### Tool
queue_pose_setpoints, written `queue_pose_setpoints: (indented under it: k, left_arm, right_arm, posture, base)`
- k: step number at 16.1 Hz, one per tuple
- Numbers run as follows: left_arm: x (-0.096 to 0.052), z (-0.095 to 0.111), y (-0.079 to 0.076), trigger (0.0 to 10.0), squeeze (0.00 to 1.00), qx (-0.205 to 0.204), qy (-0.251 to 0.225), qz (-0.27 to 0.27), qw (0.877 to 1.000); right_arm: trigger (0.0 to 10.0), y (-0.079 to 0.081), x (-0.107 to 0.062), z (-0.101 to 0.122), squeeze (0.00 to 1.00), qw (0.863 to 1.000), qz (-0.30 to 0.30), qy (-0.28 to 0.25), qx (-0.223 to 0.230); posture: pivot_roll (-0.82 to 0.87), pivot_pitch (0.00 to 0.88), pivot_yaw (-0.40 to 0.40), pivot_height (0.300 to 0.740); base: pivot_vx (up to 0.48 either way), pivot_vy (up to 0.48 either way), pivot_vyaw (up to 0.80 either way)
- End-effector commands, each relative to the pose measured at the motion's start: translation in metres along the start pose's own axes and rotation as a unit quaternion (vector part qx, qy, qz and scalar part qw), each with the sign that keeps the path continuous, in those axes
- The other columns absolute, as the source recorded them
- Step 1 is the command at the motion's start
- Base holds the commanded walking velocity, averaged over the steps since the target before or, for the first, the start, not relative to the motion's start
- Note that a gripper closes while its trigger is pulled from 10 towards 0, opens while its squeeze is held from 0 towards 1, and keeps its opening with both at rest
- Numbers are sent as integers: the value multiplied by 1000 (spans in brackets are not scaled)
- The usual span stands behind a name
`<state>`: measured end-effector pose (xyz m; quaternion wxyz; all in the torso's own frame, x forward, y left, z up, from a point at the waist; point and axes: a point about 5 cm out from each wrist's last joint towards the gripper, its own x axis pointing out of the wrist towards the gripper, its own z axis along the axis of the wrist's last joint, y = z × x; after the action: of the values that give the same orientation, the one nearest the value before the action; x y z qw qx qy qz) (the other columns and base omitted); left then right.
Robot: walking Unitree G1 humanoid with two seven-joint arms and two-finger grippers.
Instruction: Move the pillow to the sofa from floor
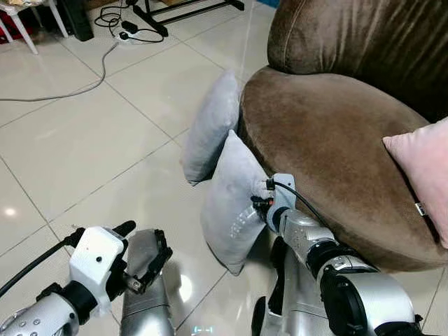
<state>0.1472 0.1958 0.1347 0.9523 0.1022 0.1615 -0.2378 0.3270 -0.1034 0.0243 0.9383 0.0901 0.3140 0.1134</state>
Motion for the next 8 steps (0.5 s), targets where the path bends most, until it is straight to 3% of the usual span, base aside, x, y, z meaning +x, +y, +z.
queue_pose_setpoints:
  k: [1, 4, 7, 8]
  left_arm:
    - [-1, -3, 0, 10000, 0, -10, 5, 7, 1000]
    - [7, -5, 1, 10000, 0, -35, 9, -2, 999]
    - [16, -2, 7, 10000, 0, -10, -10, 20, 1000]
    - [20, -1, 12, 10000, 0, 8, -15, 40, 999]
  right_arm:
    - [0, 1, 0, -6, 0, 1000, 6, 11, -1]
    - [0, 2, 0, -8, 0, 1000, 8, 15, -5]
    - [0, 4, 0, -3, 0, 1000, 25, 7, 8]
    - [0, 10, 1, 4, 0, 996, 67, -1, 55]
  posture:
    - [256, 100, -89, 495]
    - [263, 60, -81, 495]
    - [255, 15, -82, 495]
    - [241, 0, -88, 495]
  base:
    - [0, 0, 0]
    - [0, 0, 0]
    - [0, 0, 0]
    - [0, 0, 0]
